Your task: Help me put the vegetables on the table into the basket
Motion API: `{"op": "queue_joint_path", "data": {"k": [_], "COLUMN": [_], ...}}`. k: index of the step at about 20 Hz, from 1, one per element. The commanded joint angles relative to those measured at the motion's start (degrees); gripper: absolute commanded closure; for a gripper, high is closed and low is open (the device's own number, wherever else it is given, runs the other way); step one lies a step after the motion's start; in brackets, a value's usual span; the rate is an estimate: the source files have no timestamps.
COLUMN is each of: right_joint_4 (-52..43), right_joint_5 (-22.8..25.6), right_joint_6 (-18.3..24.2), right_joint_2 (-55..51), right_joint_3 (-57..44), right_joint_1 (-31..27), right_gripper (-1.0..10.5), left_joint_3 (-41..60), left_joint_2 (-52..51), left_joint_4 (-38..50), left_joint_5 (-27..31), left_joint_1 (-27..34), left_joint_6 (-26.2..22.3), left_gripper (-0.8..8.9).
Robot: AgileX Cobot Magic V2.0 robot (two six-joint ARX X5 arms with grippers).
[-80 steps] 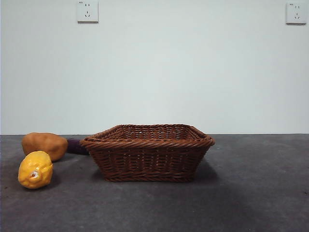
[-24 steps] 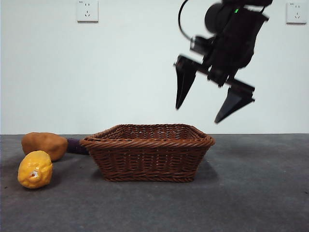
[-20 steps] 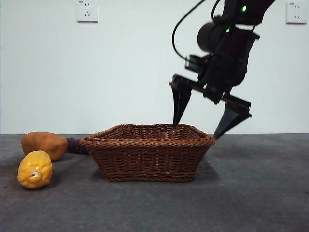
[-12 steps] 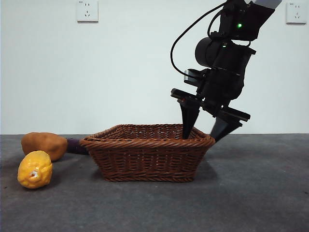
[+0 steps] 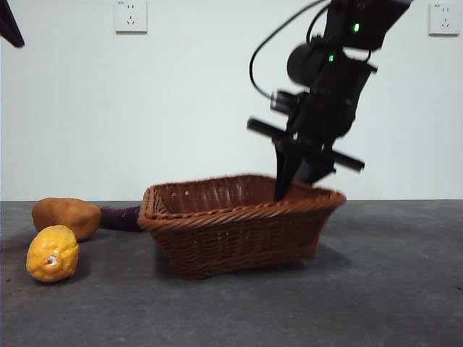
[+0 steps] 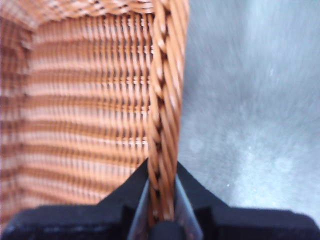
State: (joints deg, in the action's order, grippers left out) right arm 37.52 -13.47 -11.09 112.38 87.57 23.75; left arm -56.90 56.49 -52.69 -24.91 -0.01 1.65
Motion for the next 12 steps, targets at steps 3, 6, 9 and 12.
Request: {"op": "queue_joint_path", "data": {"k": [3,6,9,12], "right_joint_4": [0.31,3.34,6.36,9.25], "right_joint_5": [0.44,0.98,1.07,1.11], "right_joint_6": [2.67,5.22,7.21,9.01], "right_joint_2": [-13.7,-22.97,-31.23,-36.76], "right_joint_3": [-0.04,-0.04,-0.04,-0.04], "right_joint_1": [-1.03,-2.19,-3.21,-3.23], "right_gripper": [9.6,9.6,9.6,9.6], "left_joint_3": [0.02,0.02,0.02,-1.07], "left_joint_2": [5.01,9.55,15.91,23.87], "left_joint_4": [0.04,1.49,5.27,6.08], "left_joint_5": [3.96,8.2,12.13,17.2], "left_joint_1": [-2.4,-6.25,-10.75,-13.68], "left_joint_6": [1.84,4.9,10.69,14.86], "left_gripper": [1.85,1.85,1.85,1.85]}}
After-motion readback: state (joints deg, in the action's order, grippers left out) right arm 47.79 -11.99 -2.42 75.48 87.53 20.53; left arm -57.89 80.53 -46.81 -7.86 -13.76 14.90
